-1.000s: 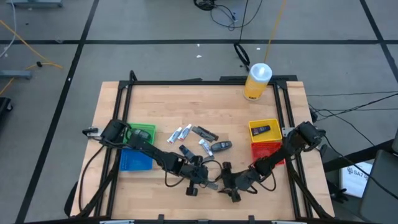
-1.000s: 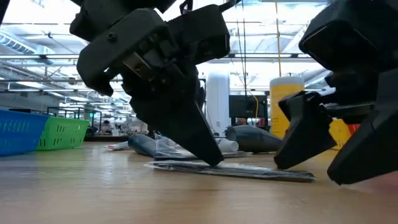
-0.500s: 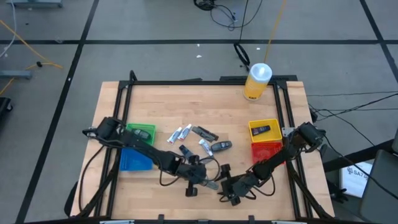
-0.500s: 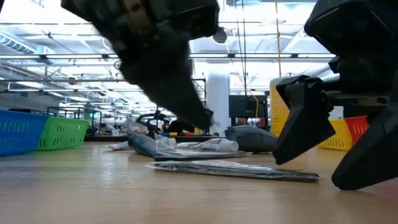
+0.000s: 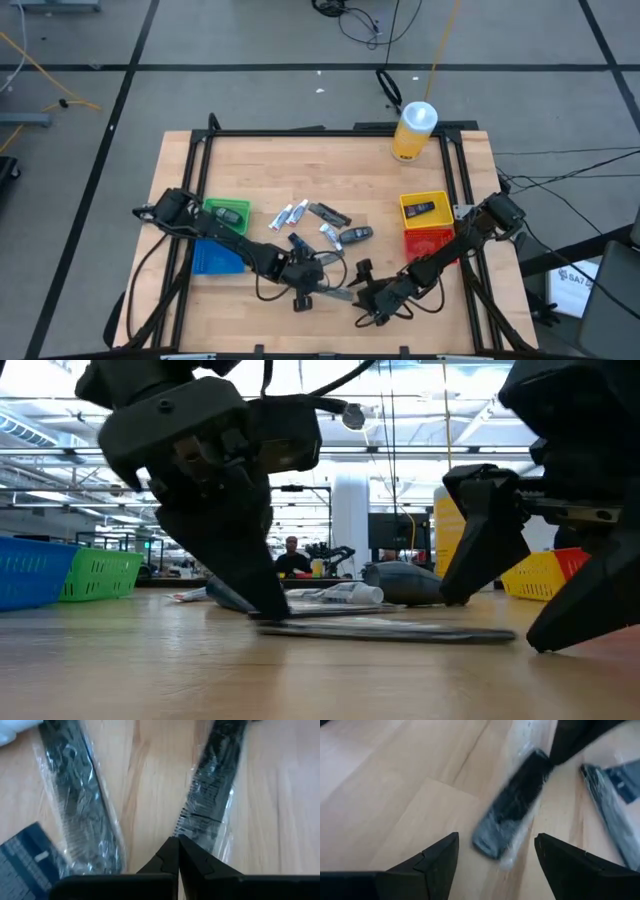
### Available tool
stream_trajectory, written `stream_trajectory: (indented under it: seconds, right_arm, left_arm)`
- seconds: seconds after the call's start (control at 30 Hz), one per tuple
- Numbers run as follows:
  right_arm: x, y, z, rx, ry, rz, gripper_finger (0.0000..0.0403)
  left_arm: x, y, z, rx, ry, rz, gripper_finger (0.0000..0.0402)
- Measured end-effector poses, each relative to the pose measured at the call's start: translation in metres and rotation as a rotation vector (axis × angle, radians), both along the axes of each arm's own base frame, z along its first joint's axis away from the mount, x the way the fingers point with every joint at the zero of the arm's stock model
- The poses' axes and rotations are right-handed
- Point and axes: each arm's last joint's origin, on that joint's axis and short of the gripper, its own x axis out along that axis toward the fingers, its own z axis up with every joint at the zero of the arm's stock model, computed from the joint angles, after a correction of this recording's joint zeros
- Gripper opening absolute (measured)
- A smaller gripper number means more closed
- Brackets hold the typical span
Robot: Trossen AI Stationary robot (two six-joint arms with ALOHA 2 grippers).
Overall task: Pick & Place Travel size toiletries
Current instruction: Put the black comb into the blue bin
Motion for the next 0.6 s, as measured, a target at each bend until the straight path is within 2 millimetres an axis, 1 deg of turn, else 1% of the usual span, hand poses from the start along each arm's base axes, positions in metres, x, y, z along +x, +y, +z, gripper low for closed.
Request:
stream_trajectory:
  seconds: [0.17,0.3,0.5,0.6]
  right_arm:
    - [0.000,0.000,0.001,-0.144,-0.028,0.106,0.0254]
    - [-0.002,0.000,-0.001,-0.289,-0.036,0.165,0.0254]
    - [-0.010,0.006,-0.001,-0.506,-0.058,0.204,0.0253]
    - [-0.014,0.007,-0.001,-0.594,-0.060,0.200,0.0253]
  left_arm:
    - [-0.004,0.002,-0.010,-0.037,-0.054,0.018,0.0011]
    - [-0.011,0.005,-0.019,-0.063,-0.083,0.035,0.0004]
    - [-0.018,0.008,-0.029,-0.094,-0.124,0.046,0.0009]
    - [-0.019,0.008,-0.030,-0.098,-0.130,0.044,0.0003]
